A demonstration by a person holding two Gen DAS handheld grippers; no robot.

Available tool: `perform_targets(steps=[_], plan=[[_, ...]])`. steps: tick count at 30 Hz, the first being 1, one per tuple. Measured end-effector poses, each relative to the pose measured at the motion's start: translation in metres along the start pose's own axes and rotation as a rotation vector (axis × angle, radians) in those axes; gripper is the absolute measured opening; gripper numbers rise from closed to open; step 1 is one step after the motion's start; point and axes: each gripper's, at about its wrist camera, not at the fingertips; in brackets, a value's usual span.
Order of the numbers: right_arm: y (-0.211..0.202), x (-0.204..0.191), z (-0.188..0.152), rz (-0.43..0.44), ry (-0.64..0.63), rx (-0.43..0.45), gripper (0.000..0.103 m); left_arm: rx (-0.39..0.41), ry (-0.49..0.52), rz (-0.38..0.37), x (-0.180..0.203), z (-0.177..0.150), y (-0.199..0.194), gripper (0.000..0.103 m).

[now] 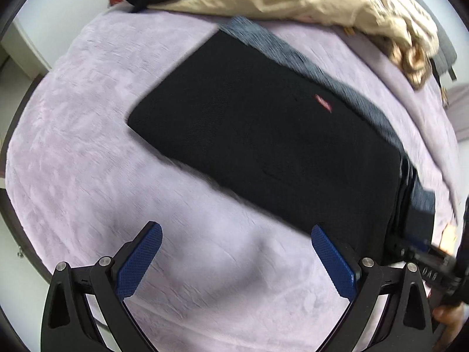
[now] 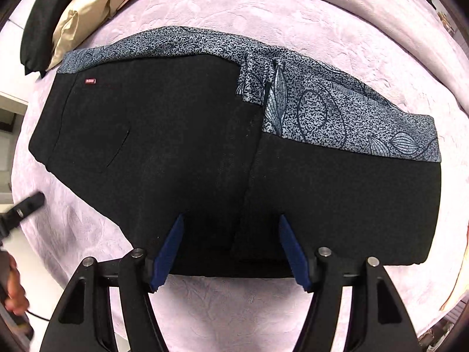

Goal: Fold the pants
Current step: 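Close the right gripper on the middle of the pants and hold, then grasp the pants end with the left gripper while the right gripper holds the middle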

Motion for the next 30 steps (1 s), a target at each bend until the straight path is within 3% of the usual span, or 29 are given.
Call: perform_targets(steps=[12, 24, 30], plan=[[0.002, -0.007, 0.0, -0.027, -0.012, -0.001, 0.074, 0.014, -0.044, 0.006, -0.013, 0.023, 0.003, 0.102], [-0.001, -0.029, 0.004, -0.07, -0.019, -0.009, 0.075, 0.017, -0.053, -0.01, -0.008, 0.021, 0.009, 0.102], [-0.016, -0.051, -0.001, -0.086, -0.025, 0.032, 0.075, 0.012, -0.058, -0.002, -0.013, 0.023, 0.014, 0.102]])
Point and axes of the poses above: each gripper's, at about its wrist camera, not at the fingertips, and y roughly the way its jaws point, x to its right, z to its top, and after that the axes turned 12 degrees about -x, right-handed
